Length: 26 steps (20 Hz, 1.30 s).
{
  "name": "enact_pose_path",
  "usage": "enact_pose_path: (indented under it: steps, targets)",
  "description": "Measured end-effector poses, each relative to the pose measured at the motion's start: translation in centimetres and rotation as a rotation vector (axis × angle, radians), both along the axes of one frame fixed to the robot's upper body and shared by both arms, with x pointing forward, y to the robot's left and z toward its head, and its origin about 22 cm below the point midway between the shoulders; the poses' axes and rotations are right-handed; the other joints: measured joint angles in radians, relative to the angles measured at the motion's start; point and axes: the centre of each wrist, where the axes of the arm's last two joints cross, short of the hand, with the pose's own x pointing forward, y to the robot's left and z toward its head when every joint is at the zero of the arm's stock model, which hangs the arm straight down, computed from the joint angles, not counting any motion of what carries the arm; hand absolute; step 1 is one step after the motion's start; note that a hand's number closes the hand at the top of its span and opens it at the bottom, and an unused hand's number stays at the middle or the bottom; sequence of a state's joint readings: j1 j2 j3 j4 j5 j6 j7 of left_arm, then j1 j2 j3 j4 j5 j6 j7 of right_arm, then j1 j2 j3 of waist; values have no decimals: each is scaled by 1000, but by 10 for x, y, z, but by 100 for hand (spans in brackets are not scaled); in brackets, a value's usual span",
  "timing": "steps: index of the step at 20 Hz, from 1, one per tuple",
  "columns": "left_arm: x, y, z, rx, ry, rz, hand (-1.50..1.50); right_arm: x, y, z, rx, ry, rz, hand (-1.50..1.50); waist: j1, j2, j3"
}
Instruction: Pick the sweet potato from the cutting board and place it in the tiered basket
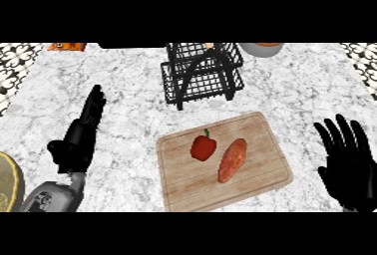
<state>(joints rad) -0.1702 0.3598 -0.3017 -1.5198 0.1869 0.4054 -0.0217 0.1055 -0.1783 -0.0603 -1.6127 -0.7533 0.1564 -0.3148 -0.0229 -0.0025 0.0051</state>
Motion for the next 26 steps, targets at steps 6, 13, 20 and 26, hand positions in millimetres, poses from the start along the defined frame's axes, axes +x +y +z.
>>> enact_pose_path:
  steps: [6, 13, 20, 26]
  targets:
    - [-7, -10, -1, -5, 2, 6, 0, -48, -52, 17, -277, -12, 69, -150, -1, -3, -5]
    - [-5, -13, 2, -6, 1, 16, 0, -59, -79, 92, -913, 72, 157, -150, -9, -5, -11]
    - [2, -21, 4, -3, -6, -7, 0, -60, -36, 160, -1354, 164, 169, -150, 12, 1, -12]
    - [1, -30, 0, -2, -11, -28, 0, -69, 21, 190, -1486, 274, 186, -150, 39, 6, -10]
